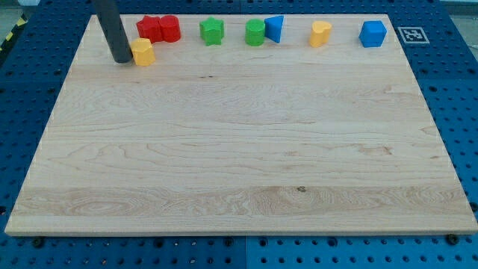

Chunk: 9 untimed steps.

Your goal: Push the hexagon below the triangle

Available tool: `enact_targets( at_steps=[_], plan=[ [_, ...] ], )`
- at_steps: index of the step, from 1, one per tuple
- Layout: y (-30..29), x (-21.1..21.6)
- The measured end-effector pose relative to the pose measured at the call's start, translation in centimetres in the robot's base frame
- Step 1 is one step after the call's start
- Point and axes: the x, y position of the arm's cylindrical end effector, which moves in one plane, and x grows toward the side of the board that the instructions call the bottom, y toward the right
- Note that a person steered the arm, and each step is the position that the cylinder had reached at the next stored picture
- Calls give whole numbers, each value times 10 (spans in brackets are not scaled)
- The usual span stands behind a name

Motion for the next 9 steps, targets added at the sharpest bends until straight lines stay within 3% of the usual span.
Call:
enact_targets(
  at_steps=[2, 5, 9],
  plan=[
    [-34, -21],
    [30, -22],
    [161, 60]
  ],
)
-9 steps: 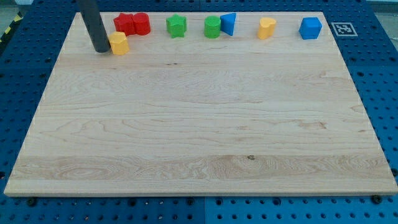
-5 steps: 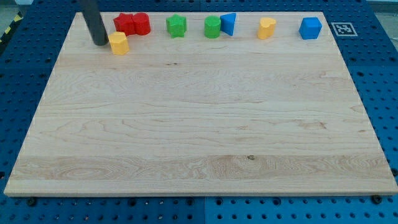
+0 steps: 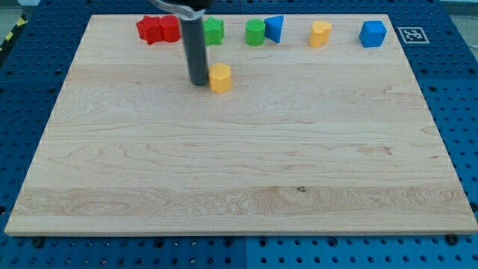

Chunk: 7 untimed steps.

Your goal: Push the hexagon below the triangle

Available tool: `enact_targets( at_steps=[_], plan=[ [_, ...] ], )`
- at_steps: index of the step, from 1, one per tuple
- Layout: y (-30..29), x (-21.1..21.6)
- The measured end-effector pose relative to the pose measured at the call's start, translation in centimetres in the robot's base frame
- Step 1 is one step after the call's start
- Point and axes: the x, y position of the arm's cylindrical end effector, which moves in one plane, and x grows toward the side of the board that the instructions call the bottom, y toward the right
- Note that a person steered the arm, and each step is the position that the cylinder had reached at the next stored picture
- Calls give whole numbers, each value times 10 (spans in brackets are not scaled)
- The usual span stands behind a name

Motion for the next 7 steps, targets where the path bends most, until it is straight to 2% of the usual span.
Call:
enact_targets(
  at_steps=[3, 4, 5, 6, 7],
  plan=[
    [123, 41],
    [201, 72],
    [323, 78],
    [397, 74],
    [397, 62]
  ],
)
